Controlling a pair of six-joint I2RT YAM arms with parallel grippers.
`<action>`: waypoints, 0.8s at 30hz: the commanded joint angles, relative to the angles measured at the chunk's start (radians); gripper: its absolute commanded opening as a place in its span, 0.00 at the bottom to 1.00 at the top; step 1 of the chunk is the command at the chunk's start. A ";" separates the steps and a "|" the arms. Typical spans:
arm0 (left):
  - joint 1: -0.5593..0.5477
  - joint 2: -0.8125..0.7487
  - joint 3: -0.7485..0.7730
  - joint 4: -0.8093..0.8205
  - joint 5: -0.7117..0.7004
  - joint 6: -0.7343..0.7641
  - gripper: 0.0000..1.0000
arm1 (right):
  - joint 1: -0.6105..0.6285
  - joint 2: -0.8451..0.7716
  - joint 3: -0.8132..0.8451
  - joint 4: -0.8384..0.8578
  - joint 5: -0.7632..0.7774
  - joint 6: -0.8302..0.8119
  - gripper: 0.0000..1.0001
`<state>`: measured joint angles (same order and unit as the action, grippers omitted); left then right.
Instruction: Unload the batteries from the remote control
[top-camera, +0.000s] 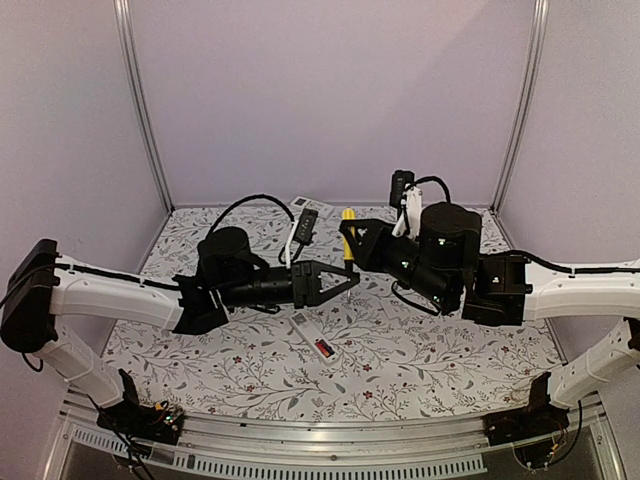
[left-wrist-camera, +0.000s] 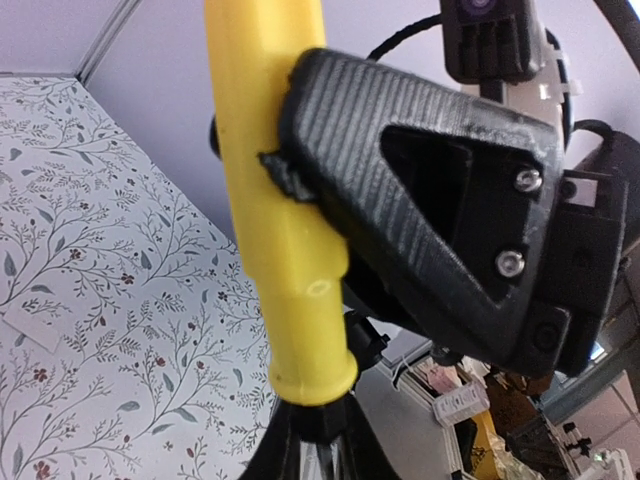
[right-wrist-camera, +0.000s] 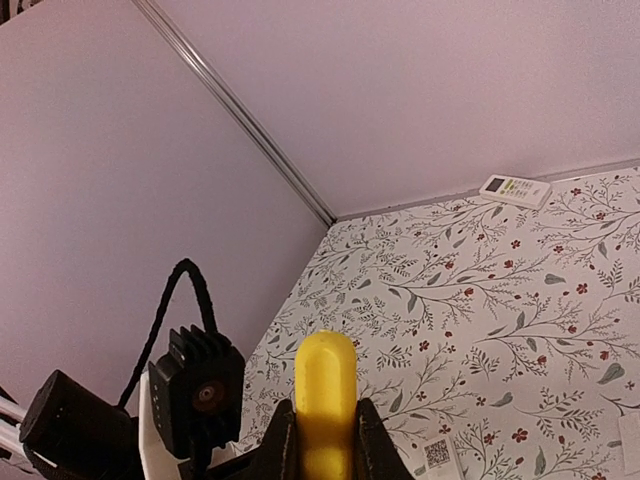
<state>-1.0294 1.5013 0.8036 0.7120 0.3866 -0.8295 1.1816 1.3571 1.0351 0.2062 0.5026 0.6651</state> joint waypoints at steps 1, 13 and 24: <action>-0.012 0.009 0.015 -0.011 -0.017 -0.002 0.03 | 0.001 0.012 0.002 0.018 0.015 -0.014 0.00; 0.090 -0.049 0.015 -0.194 0.090 0.081 0.00 | 0.001 -0.086 -0.060 -0.079 0.075 -0.004 0.78; 0.269 -0.106 0.123 -0.640 0.287 0.412 0.00 | -0.077 -0.218 -0.035 -0.313 0.008 -0.084 0.99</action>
<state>-0.8291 1.4082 0.8944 0.2607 0.5610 -0.5728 1.1610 1.1782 0.9848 0.0292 0.5663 0.6193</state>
